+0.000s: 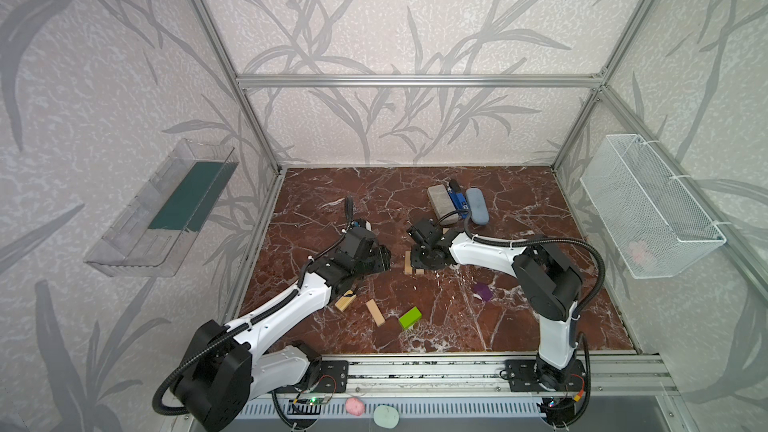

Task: Build the wood block tower
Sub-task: 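Open the right gripper and release the block next to the other block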

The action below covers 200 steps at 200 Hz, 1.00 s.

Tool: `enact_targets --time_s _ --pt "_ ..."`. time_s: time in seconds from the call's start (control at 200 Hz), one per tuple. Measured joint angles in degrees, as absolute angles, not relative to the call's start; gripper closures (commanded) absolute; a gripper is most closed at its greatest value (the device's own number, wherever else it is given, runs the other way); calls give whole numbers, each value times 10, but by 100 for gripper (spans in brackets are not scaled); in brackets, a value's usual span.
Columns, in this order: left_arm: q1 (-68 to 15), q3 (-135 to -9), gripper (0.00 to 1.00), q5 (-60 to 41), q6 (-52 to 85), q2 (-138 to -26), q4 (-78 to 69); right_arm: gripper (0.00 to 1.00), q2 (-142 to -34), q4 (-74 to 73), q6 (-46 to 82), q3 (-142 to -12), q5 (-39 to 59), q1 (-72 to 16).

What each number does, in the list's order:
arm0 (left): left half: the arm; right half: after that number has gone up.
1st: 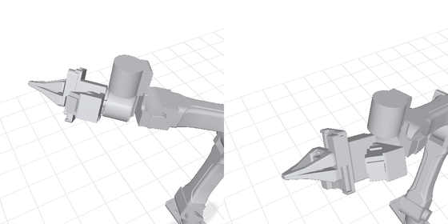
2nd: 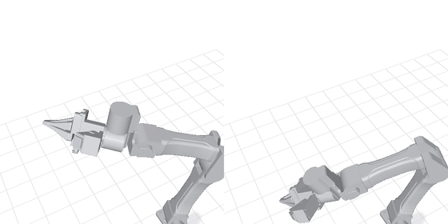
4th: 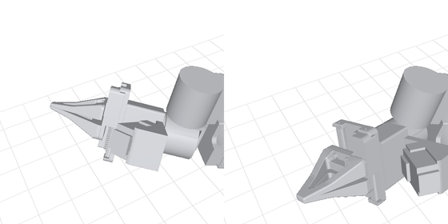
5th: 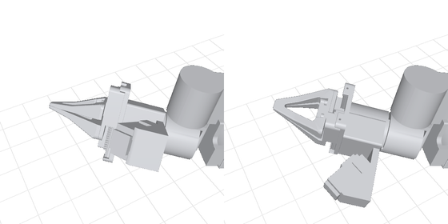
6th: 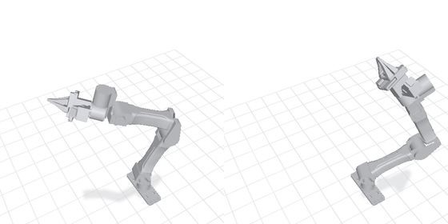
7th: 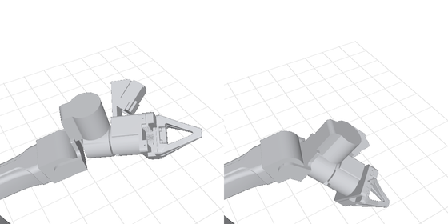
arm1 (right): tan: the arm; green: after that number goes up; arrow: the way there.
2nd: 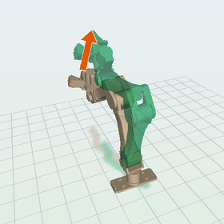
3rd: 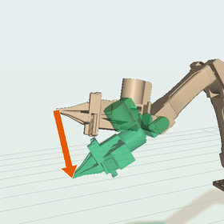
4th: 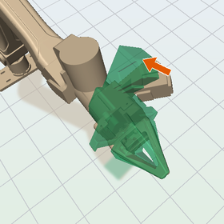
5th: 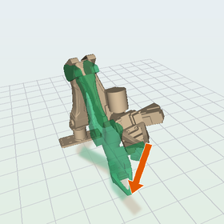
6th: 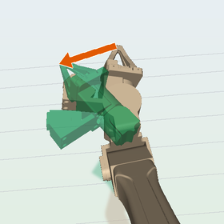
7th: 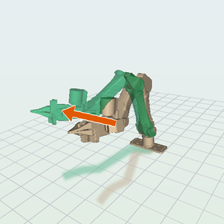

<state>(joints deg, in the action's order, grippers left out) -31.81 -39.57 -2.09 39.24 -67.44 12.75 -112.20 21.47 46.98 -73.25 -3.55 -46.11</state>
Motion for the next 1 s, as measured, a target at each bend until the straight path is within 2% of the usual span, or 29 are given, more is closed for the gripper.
enact_targets --time_s 0.235,0.475,1.0 --pt "-318 -396 36 -34 392 -680 123 65 -1099 213 467 -717 -25 -451" --pt "-318 -396 37 -60 392 -696 115 67 -1041 185 460 -661 27 -425" --pt "-318 -400 38 -98 385 -738 110 74 -1038 117 462 -613 91 -412"
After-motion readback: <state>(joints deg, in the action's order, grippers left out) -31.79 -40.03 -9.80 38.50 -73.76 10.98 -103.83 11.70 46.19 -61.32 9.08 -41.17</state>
